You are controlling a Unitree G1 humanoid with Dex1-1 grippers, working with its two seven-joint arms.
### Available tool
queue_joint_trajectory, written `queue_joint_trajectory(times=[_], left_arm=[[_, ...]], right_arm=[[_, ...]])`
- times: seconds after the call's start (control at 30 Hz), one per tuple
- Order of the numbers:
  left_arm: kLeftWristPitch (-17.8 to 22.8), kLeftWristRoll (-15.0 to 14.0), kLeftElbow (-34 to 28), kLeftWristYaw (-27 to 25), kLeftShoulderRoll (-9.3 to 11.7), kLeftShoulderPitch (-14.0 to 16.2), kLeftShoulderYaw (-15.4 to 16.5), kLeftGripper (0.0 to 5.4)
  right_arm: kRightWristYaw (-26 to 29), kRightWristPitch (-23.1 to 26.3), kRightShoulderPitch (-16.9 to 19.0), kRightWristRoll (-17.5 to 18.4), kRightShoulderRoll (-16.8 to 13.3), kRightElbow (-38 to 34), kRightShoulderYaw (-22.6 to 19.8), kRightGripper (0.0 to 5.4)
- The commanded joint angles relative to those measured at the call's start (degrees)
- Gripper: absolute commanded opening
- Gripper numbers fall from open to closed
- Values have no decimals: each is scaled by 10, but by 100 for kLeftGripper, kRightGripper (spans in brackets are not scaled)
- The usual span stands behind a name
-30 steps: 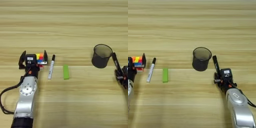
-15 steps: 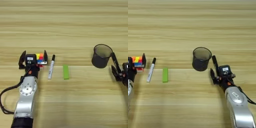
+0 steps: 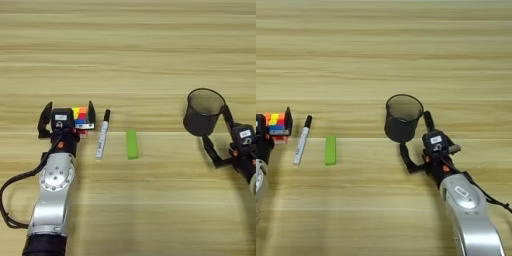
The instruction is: Move the objects on the table
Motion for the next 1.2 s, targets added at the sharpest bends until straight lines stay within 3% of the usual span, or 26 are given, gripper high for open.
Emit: queue_joint_trajectory(times=[0.03, 0.6, 1.2], left_arm=[[0, 6, 7, 4, -2, -8, -2, 540], [1, 8, 3, 9, -4, -6, -6, 540], [1, 8, 3, 12, -3, -5, -9, 540]], right_arm=[[12, -12, -13, 7, 0, 11, 9, 538], [24, -39, -57, 17, 1, 78, 11, 538], [26, -73, -115, 4, 9, 156, 25, 538]])
